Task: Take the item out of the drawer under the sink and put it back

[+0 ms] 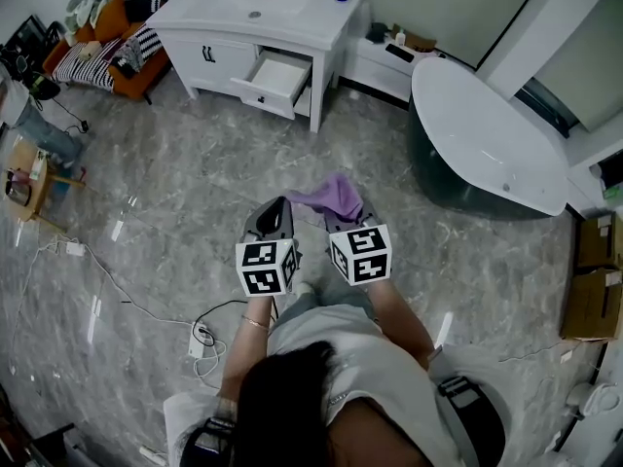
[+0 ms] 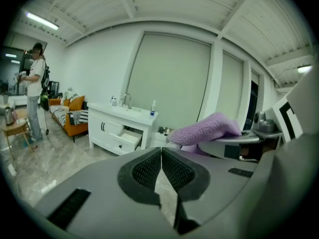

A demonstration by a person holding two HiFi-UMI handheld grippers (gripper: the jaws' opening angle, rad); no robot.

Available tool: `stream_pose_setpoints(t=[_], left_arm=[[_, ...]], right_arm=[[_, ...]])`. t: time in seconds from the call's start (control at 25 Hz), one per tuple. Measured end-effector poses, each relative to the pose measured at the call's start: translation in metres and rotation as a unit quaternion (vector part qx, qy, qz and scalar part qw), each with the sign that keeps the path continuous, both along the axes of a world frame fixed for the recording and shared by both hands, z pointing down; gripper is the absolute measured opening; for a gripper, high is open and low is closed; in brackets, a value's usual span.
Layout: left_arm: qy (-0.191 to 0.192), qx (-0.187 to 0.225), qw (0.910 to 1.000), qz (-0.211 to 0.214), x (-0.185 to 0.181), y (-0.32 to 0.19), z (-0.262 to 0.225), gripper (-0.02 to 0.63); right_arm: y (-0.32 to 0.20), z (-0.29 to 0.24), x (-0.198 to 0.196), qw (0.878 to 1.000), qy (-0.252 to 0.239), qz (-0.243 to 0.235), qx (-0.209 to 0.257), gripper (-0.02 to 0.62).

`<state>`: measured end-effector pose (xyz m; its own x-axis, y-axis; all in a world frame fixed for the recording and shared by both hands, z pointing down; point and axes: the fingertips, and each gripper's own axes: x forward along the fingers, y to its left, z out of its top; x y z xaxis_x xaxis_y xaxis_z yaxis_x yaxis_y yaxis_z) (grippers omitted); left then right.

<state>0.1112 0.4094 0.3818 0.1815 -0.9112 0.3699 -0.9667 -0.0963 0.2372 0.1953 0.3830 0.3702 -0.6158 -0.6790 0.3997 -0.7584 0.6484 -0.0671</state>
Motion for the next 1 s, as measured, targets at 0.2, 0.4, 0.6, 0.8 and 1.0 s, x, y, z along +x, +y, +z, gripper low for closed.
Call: stream_pose_setpoints(t=[0.2,0.4,0.6,0.8,1.0], left_arm=[[0.061,-0.005,0.9981,0.01,0.006,-0.011,0.004,0.011],[0.047,-0.01,0.9987,0.013,0.006,-0.029,0.006,0.011],[0.042,-0.011,0.999,0.006,-0.007,-0.048,0.012,0.011],[0.039,-0.002,0.9992,-0.004,-0.014,-0.084,0.01,0.011],[0.033,-0.001,0.9993,-0.016,-0.024,-0.131,0.012,0.011]], right_arm=[[-0.01,-0.002,-0.001,1.0,0.002,0.003,0.005,0.044],[-0.03,-0.003,-0.005,1.0,0.001,-0.001,0.005,0.045],[-0.052,0.002,-0.015,1.0,0.013,-0.009,0.015,0.044],[-0.086,0.004,-0.023,1.0,0.006,-0.02,0.009,0.046],[-0.131,0.01,-0.033,0.999,0.008,-0.036,0.008,0.046]])
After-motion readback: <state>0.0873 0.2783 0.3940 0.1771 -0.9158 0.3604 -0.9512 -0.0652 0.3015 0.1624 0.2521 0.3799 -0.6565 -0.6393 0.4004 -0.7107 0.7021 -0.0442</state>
